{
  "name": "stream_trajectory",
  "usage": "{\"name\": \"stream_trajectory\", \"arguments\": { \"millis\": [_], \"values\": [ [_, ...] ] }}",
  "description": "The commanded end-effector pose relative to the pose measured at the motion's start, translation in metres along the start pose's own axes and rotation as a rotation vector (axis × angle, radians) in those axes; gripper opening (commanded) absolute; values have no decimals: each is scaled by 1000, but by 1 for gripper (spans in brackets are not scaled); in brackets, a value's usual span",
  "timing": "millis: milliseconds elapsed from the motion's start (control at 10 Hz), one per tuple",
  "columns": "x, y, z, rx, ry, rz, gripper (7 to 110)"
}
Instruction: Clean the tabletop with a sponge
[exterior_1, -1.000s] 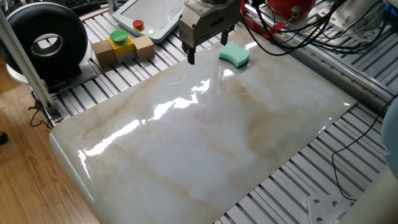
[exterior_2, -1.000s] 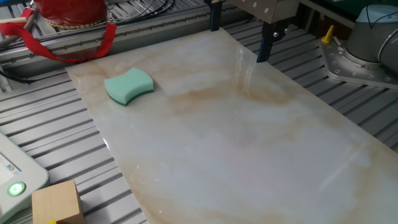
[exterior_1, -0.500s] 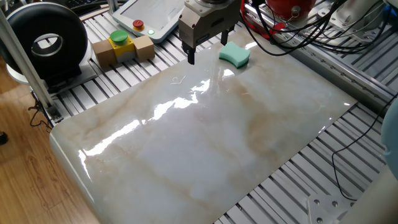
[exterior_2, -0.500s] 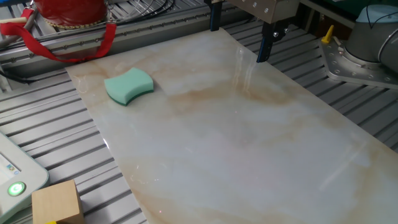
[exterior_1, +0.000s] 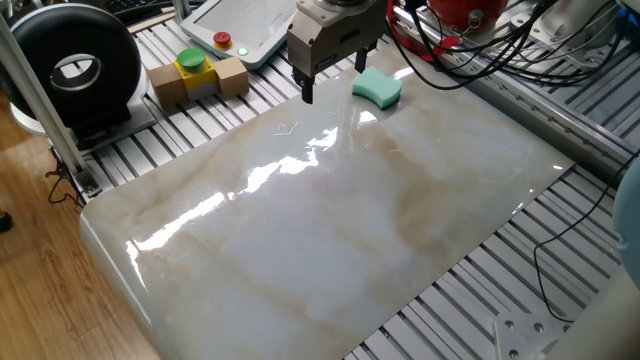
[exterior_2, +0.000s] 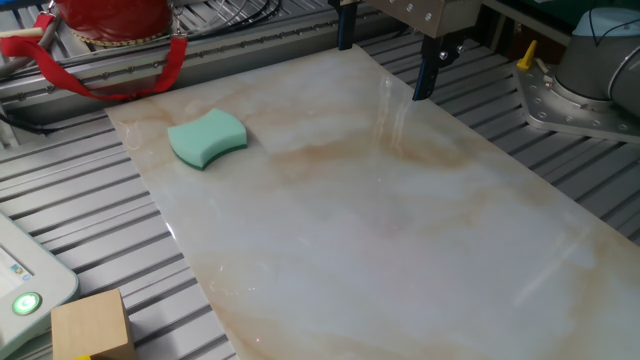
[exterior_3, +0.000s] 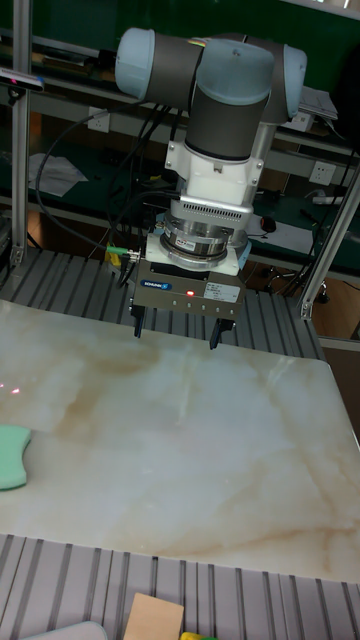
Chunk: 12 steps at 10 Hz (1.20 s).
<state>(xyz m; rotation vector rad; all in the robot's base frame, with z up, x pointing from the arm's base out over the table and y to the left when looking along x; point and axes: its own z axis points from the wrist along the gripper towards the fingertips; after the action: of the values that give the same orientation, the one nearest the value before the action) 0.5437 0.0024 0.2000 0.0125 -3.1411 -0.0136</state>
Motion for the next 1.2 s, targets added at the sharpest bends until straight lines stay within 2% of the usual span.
{"name": "stream_trajectory", "arguments": {
  "millis": [0,100,200,1100],
  "values": [
    [0,2,0,0,0,0,109],
    [-5,-7,0,35,-21,66,109],
    [-5,-7,0,35,-21,65,7],
    [-5,-2,1,15,-21,71,7]
  ]
}}
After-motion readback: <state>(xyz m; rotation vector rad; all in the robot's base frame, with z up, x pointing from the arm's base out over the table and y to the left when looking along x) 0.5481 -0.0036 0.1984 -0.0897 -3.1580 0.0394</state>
